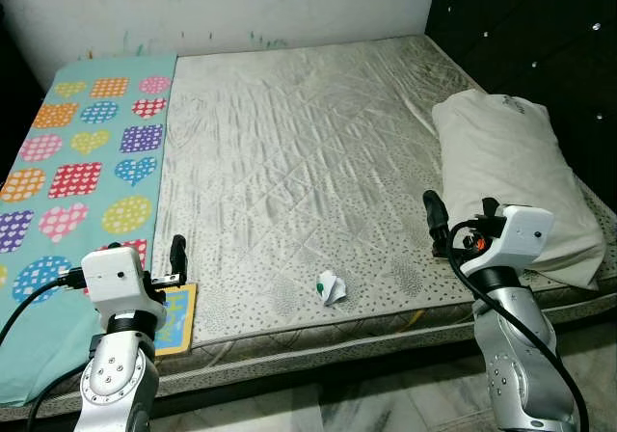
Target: Clean up the room
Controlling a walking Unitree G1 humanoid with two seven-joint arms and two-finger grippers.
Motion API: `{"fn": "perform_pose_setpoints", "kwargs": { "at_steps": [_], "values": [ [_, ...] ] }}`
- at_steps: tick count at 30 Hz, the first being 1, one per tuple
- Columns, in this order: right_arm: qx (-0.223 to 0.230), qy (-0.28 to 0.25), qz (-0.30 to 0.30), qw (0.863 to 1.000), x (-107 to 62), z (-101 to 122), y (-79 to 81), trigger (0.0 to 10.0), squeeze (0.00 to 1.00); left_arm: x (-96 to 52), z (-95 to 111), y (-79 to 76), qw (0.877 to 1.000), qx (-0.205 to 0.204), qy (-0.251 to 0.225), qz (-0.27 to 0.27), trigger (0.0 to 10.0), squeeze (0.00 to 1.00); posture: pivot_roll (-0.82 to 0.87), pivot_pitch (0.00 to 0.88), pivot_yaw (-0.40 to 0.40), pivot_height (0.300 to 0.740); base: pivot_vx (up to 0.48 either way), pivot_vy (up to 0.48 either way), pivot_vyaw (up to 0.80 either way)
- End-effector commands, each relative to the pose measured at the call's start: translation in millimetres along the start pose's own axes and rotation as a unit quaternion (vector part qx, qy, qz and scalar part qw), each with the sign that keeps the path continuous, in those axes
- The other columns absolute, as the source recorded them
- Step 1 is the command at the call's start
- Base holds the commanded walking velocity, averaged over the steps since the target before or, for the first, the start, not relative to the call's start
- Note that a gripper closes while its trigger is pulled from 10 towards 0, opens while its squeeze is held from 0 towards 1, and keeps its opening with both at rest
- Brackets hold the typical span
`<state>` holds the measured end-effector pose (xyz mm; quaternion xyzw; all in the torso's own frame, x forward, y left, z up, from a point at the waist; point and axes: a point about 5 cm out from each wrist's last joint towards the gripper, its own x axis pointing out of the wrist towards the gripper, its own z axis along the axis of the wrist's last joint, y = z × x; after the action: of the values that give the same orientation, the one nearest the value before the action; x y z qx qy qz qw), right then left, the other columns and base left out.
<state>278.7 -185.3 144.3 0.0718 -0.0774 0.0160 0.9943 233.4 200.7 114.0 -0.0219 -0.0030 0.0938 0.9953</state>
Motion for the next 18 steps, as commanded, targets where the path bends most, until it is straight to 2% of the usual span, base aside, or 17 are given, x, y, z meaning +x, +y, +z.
{"fn": "perform_pose_setpoints", "kwargs": {
  "at_steps": [1, 6, 9, 10, 16, 18],
  "values": [
    [0.000, 0.002, 0.004, 1.000, -1.9, -1.8, 1.0, 10.0, 0.00, -2.8, -3.8, 1.4, 1.000, 0.006, 0.006, 0.001, 10.0, 0.00, -0.14, 0.076, 0.012, 0.740, 0.000, 0.000, 0.00],
    [-0.006, 0.014, 0.000, 1.000, -5.6, -8.8, -1.8, 10.0, 0.00, -4.6, -14.8, 9.5, 0.999, -0.004, 0.032, 0.020, 10.0, 0.00, -0.14, 0.076, 0.012, 0.740, 0.000, 0.000, 0.00],
    [-0.014, 0.015, 0.001, 1.000, -5.7, -9.4, -2.0, 10.0, 0.00, -3.5, -14.2, 9.0, 0.999, 0.013, 0.030, 0.013, 10.0, 0.00, -0.14, 0.076, 0.013, 0.740, 0.000, 0.000, 0.00],
    [-0.018, 0.018, -0.002, 1.000, -5.7, -10.4, -2.8, 10.0, 0.00, -2.8, -11.8, 6.6, 0.999, 0.033, 0.020, 0.004, 10.0, 0.00, -0.14, 0.076, 0.013, 0.740, 0.000, 0.000, 0.00],
    [-0.033, 0.028, -0.021, 0.999, -5.3, -13.6, -5.9, 10.0, 0.00, -2.7, -7.8, -0.6, 0.999, 0.048, 0.003, -0.018, 10.0, 0.00, -0.14, 0.075, 0.013, 0.740, 0.000, 0.000, 0.00],
    [-0.015, 0.043, -0.028, 0.999, -6.4, -18.3, -6.8, 10.0, 0.00, -2.9, -8.5, -0.5, 0.999, 0.047, 0.001, -0.014, 10.0, 0.00, -0.14, 0.074, 0.012, 0.740, 0.000, 0.000, 0.00]
  ]
}}
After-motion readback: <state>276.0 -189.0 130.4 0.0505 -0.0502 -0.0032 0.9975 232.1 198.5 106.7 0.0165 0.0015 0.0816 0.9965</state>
